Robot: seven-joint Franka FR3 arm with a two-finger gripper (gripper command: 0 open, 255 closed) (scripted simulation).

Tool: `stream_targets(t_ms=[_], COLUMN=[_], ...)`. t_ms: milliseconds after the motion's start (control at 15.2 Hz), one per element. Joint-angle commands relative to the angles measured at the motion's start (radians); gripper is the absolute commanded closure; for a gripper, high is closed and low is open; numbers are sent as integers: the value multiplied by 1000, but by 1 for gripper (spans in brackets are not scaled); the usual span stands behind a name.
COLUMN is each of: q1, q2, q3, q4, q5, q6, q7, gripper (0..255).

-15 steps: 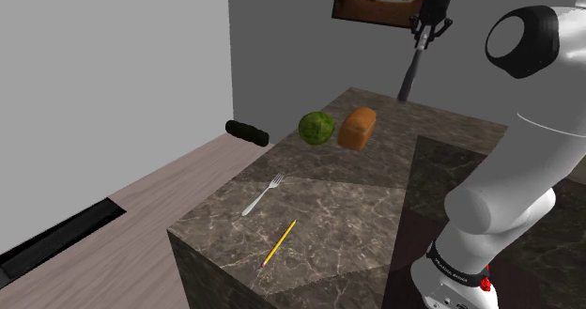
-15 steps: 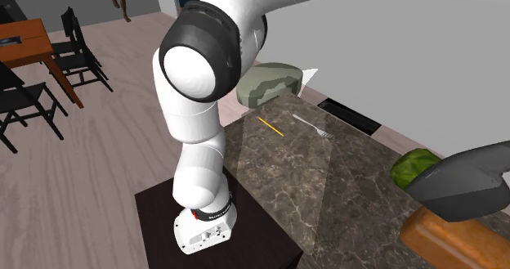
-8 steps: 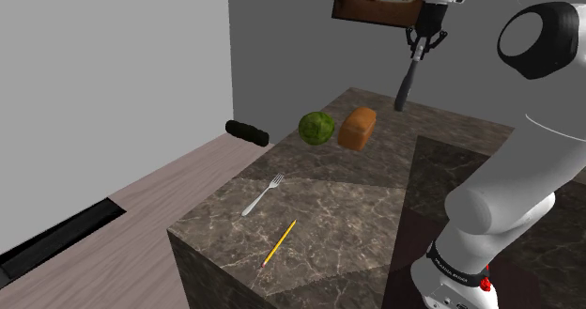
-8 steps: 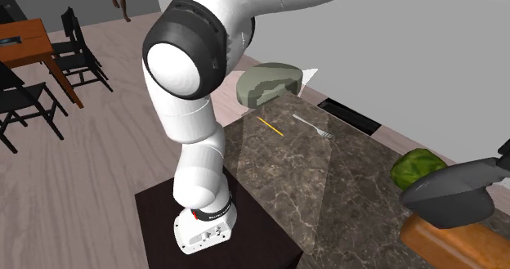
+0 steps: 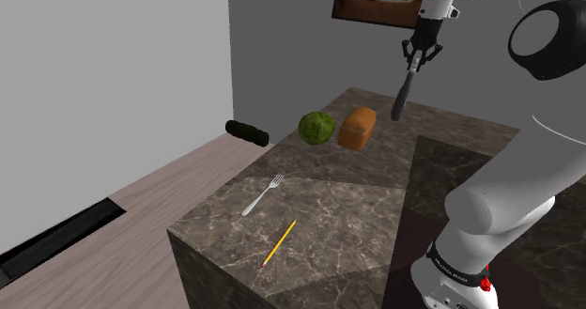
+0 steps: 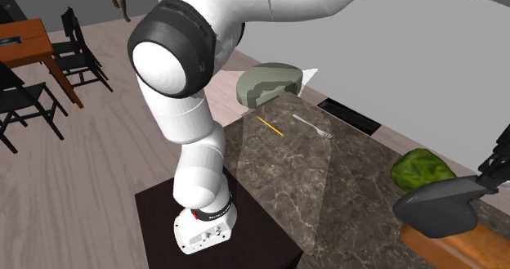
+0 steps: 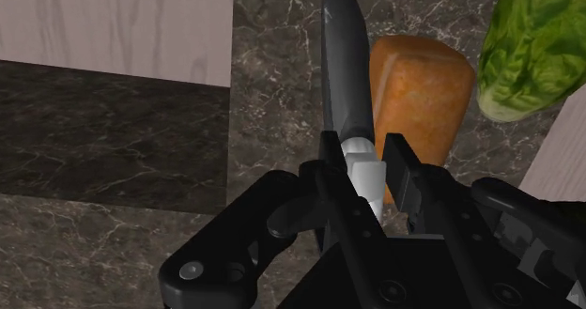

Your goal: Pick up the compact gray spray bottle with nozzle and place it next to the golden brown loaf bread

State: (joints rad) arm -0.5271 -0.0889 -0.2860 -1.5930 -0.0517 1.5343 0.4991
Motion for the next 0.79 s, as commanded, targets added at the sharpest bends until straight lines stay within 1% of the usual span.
stream_targets(t_ms=[0, 726], q1=[1, 0], q2=[-8, -41], q3=[1, 3], q4=[-37, -222], q5=[-2, -12], q6=[29, 183], q7=[4, 15], gripper=[255, 255])
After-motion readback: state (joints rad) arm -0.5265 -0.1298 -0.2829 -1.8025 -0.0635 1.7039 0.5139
